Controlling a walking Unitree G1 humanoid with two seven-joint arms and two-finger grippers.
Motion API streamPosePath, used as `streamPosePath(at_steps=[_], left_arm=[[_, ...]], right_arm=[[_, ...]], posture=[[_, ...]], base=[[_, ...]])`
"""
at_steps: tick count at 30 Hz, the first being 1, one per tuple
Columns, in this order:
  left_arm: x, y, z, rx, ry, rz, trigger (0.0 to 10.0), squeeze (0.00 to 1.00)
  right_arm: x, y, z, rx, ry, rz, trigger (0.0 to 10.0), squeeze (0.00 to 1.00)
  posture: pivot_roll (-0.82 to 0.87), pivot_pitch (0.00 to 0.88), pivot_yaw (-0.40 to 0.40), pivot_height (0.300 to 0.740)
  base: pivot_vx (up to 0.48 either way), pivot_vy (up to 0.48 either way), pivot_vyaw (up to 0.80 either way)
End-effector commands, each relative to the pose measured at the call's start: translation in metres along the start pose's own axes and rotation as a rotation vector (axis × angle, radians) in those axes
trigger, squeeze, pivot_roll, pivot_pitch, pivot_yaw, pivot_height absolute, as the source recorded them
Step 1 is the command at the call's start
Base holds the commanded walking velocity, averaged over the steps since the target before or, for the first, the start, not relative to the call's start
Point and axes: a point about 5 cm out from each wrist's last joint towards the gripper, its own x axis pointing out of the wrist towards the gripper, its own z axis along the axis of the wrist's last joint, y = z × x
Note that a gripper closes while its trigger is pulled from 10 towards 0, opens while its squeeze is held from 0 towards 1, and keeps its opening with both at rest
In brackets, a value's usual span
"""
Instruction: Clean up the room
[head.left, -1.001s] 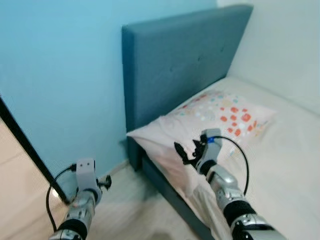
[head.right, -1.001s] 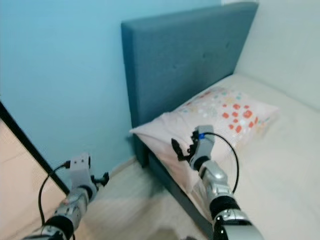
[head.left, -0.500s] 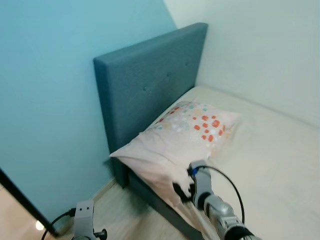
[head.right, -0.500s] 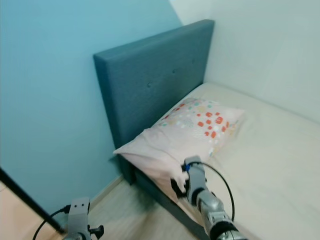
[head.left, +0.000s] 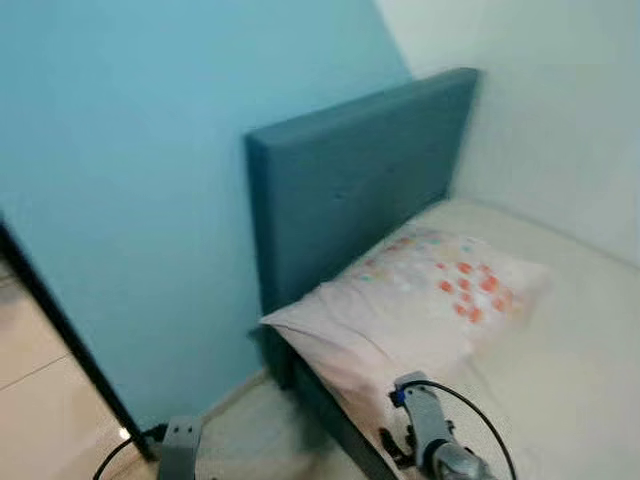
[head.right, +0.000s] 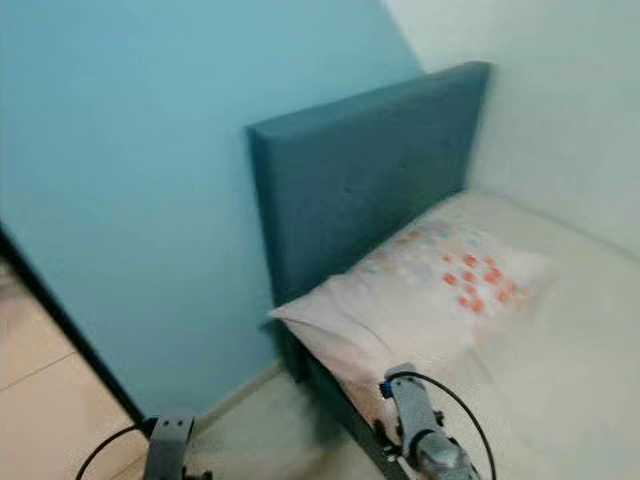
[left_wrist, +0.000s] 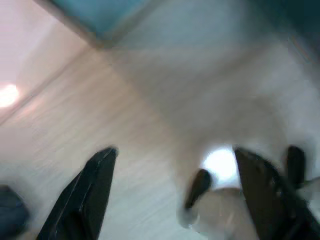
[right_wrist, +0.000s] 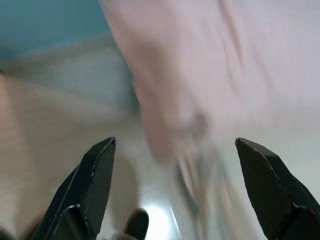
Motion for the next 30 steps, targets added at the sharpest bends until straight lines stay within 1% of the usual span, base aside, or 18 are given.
streamPosePath(at_steps=[1,2,4,6,8,10,12,15,19,21,26,30], left_arm=[[0.001,-0.011,0.007,0.007,-0.012,-0.025,10.0,0.00],[0.001,-0.013,0.008,-0.002,-0.019,-0.037,10.0,0.00],[0.001,-0.014,0.009,-0.006,-0.027,-0.061,10.0,0.00],[0.001,-0.015,0.008,-0.006,-0.024,-0.070,10.0,0.00],[0.001,-0.012,0.004,0.031,-0.006,-0.056,10.0,0.00],[0.001,-0.010,0.002,0.017,0.000,-0.040,10.0,0.00],[0.001,-0.009,0.001,0.022,0.000,-0.027,10.0,0.00],[0.000,-0.009,-0.001,0.018,0.008,-0.022,10.0,0.00],[0.000,-0.012,-0.001,0.012,0.002,-0.054,10.0,0.00],[0.000,-0.013,0.000,0.033,0.001,-0.064,10.0,0.00],[0.000,-0.011,0.000,0.040,0.004,-0.048,10.0,0.00],[0.000,-0.010,0.000,0.037,0.004,-0.027,10.0,0.00]], right_arm=[[-0.006,-0.004,-0.022,-0.027,0.091,-0.029,10.0,0.00],[-0.006,-0.003,-0.023,-0.015,0.088,-0.022,10.0,0.00],[-0.007,-0.002,-0.025,-0.047,0.092,-0.002,10.0,0.00],[-0.007,-0.002,-0.026,-0.048,0.095,0.003,10.0,0.00],[-0.008,-0.002,-0.028,-0.027,0.100,-0.007,10.0,0.00],[-0.009,-0.004,-0.030,-0.016,0.103,-0.030,10.0,0.00],[-0.009,-0.007,-0.032,-0.014,0.123,-0.055,10.0,0.00],[-0.010,-0.007,-0.036,-0.032,0.154,-0.071,10.0,0.00],[-0.010,-0.006,-0.037,-0.018,0.155,-0.064,10.0,0.00],[-0.010,-0.005,-0.037,-0.016,0.151,-0.060,10.0,0.00],[-0.009,-0.003,-0.036,-0.016,0.153,-0.061,10.0,0.00],[-0.010,-0.005,-0.038,-0.014,0.164,-0.071,10.0,0.00]], posture=[[0.01,0.000,-0.023,0.721],[0.02,0.000,-0.025,0.721],[0.02,0.000,-0.026,0.721],[0.02,0.000,-0.026,0.721],[0.02,0.000,-0.025,0.721],[0.01,0.000,-0.024,0.721],[0.01,0.000,-0.024,0.721],[0.01,0.000,-0.024,0.721],[0.01,0.000,-0.025,0.721],[0.01,0.000,-0.024,0.721],[0.01,0.000,-0.022,0.721],[0.01,0.000,-0.022,0.721]], base=[[0.000,0.000,0.00],[0.000,0.000,0.00],[0.000,0.000,0.79],[0.129,-0.197,0.79],[0.000,-0.420,0.77],[0.000,-0.428,0.78],[0.000,-0.270,0.00],[0.000,0.000,0.00],[0.000,0.000,0.00],[0.000,-0.424,0.00],[0.000,-0.425,0.00],[0.000,0.000,0.00]])
